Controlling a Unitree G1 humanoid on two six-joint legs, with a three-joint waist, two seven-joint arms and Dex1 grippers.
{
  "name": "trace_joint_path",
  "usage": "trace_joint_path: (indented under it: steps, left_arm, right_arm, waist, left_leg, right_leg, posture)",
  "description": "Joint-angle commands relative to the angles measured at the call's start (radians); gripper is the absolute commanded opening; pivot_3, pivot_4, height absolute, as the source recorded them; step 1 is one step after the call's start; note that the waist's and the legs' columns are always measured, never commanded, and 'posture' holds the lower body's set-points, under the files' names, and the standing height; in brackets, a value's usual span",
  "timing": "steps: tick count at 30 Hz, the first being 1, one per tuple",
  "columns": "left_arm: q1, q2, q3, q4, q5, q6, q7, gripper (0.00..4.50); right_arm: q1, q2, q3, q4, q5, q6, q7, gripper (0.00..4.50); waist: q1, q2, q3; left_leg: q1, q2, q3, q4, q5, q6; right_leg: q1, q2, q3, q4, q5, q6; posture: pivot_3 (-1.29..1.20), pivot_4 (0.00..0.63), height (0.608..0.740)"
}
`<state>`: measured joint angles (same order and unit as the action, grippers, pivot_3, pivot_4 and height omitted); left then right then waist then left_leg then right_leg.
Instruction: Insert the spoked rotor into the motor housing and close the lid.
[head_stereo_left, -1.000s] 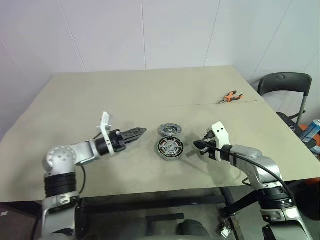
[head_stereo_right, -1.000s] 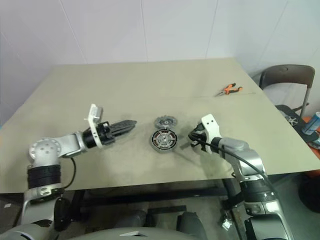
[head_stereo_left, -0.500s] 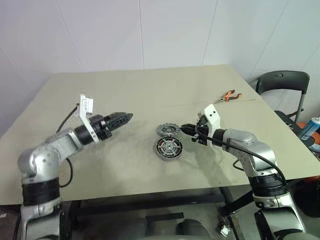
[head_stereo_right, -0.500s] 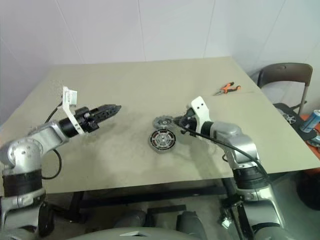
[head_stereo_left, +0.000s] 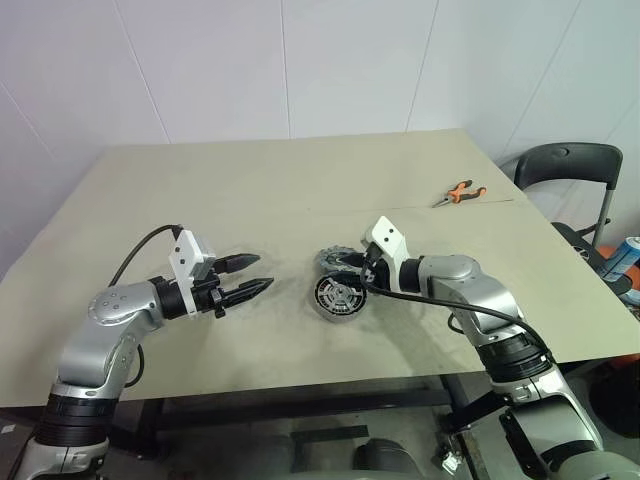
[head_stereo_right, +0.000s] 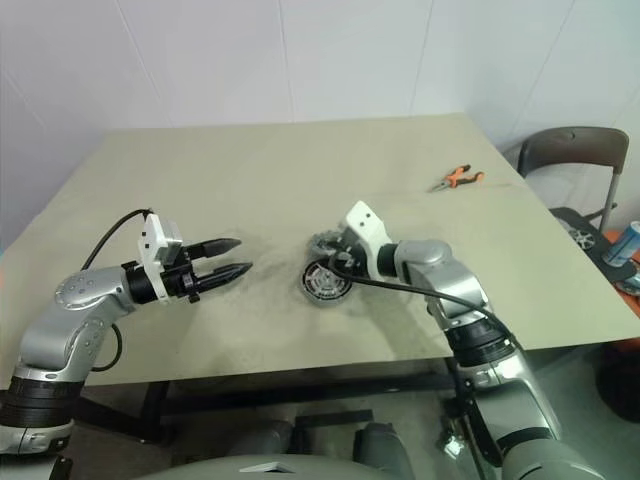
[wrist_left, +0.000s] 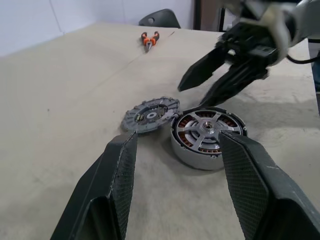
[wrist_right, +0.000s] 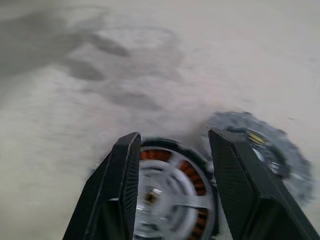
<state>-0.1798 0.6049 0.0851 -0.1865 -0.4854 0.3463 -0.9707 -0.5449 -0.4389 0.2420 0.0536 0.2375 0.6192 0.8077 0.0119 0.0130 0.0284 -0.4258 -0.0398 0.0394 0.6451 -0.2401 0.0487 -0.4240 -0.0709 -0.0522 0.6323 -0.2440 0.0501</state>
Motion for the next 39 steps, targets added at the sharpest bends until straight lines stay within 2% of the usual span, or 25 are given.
trace_joint_path:
  steps: [1,5,10,14,19,23,27,30,33,39]
  left_arm:
    - [-0.028,-0.025,0.024,-0.007,-0.029,-0.01,0.024,2.75]
    - [-0.022,-0.059,0.022,-0.02,-0.014,-0.035,0.057,2.75]
    - [0.001,-0.081,0.009,-0.016,0.018,-0.076,0.077,2.75]
    - [0.024,-0.061,-0.031,-0.002,0.079,-0.133,0.047,2.75]
    - [0.009,-0.075,-0.029,0.005,0.071,-0.12,0.072,2.75]
    - [0.003,-0.082,-0.038,0.013,0.082,-0.122,0.079,2.75]
    - [0.001,-0.075,-0.049,0.039,0.115,-0.141,0.079,2.75]
    - [-0.002,-0.08,-0.044,0.048,0.116,-0.146,0.089,2.75]
    - [0.003,-0.082,-0.036,0.048,0.104,-0.141,0.093,2.75]
    - [0.008,-0.087,-0.024,0.055,0.084,-0.139,0.1,2.75]
  right_arm:
    - [-0.033,0.016,-0.038,-0.019,0.026,-0.012,0.009,1.36]
    - [-0.021,0.006,-0.05,-0.034,0.05,0.033,0.027,0.04]
    - [-0.011,-0.007,-0.034,-0.039,0.039,0.042,0.044,0.04]
    - [-0.015,-0.013,-0.024,-0.03,0.031,0.04,0.058,0.04]
    - [-0.04,0.028,-0.064,-0.03,0.101,0.095,0.074,0.04]
    - [-0.013,0.028,0.029,0.041,0.024,0.043,0.083,0.04]
    - [0.015,0.01,0.142,0.155,-0.111,-0.094,0.083,0.04]
    - [0.02,0.037,0.123,0.22,-0.115,-0.114,0.067,0.04]
    - [0.016,0.045,0.094,0.209,-0.09,-0.105,0.078,0.04]
    - [-0.032,0.064,-0.05,0.084,0.099,0.101,0.126,0.04]
  waist:
    - [0.0,0.0,0.0]
    - [0.0,0.0,0.0]
    - [0.0,0.0,0.0]
    - [0.0,0.0,0.0]
    - [0.0,0.0,0.0]
    - [0.0,-0.001,0.0]
    - [0.0,0.0,-0.002]
    - [-0.002,-0.003,-0.004]
    - [-0.002,-0.003,-0.004]
    - [0.001,-0.002,-0.003]
  left_leg:
    - [0.0,0.0,0.0,0.0,0.0,0.0]
    - [0.0,0.0,0.0,0.001,0.0,0.0]
    - [0.0,0.0,0.0,0.001,0.0,0.0]
    - [0.0,0.0,0.0,0.001,0.0,0.0]
    - [0.0,0.0,0.0,0.002,0.0,0.0]
    - [0.0,0.0,0.0,0.002,0.0,0.0]
    - [0.001,0.0,0.001,0.003,0.0,0.0]
    - [0.008,0.0,0.001,0.002,0.0,0.0]
    - [0.02,0.001,0.001,0.001,0.0,0.0]
    - [0.019,0.001,0.001,0.001,0.0,0.0]
  right_leg:
    - [0.001,0.0,0.0,0.0,0.0,0.0]
    - [0.001,0.0,0.0,0.001,0.0,0.0]
    - [0.002,0.0,0.0,0.001,0.0,0.0]
    - [0.001,0.0,0.0,0.001,0.0,0.0]
    - [0.001,0.0,0.0,0.002,0.0,0.0]
    - [0.002,0.0,0.0,0.002,0.0,0.0]
    - [0.002,0.0,0.0,0.002,0.0,0.0]
    - [0.005,0.0,0.0,0.002,0.0,0.0]
    - [0.017,0.0,0.0,0.001,0.0,0.0]
    - [0.017,-0.001,-0.001,0.001,0.0,0.001]
  posture:
    - [0.0,0.0,0.74]
    - [0.0,0.0,0.74]
    - [0.0,0.0,0.74]
    - [0.0,0.0,0.74]
    - [0.0,0.0,0.74]
    - [0.0,0.0,0.74]
    - [0.0,0.0,0.74]
    - [0.0,0.0,0.74]
    - [0.0,0.0,0.74]
    - [0.0,0.0,0.74]
